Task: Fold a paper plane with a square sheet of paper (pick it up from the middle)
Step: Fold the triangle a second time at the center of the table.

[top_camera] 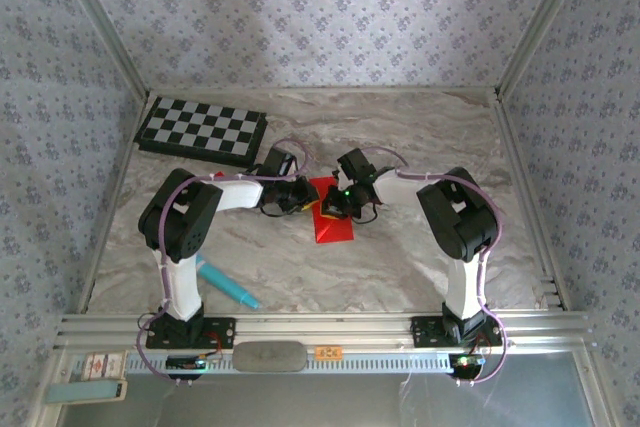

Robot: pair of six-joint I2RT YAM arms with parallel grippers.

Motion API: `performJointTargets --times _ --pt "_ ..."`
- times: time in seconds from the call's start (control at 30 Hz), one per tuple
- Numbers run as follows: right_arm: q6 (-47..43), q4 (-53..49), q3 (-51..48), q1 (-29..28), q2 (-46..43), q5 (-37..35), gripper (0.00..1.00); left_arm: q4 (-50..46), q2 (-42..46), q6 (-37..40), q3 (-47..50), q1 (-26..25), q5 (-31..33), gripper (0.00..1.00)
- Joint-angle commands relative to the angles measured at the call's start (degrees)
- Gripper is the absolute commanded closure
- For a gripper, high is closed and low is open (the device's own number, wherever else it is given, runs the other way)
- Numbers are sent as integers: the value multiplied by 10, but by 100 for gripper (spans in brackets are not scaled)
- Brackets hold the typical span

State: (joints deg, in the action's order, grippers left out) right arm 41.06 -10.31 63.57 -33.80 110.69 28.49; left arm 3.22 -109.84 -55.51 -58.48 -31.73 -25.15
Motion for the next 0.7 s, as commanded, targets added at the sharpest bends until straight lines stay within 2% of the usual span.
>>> performJointTargets --times 0.0,0.27,0.33,0.47,0.67 --pt "-8 -26 9 -5 20 -3 100 -39 -7 13 -1 -2 1 84" --pt "-3 -35 9 -3 27 -11 100 -48 11 10 -9 3 5 83" --pt "-3 -39 11 -3 29 -12 97 -53 30 5 -12 10 7 83" --pt "-5 -41 12 -2 28 -11 86 -70 75 -16 -12 29 13 80" --pt "-1 -35 16 -2 29 -3 63 -82 132 -26 10 46 34 77"
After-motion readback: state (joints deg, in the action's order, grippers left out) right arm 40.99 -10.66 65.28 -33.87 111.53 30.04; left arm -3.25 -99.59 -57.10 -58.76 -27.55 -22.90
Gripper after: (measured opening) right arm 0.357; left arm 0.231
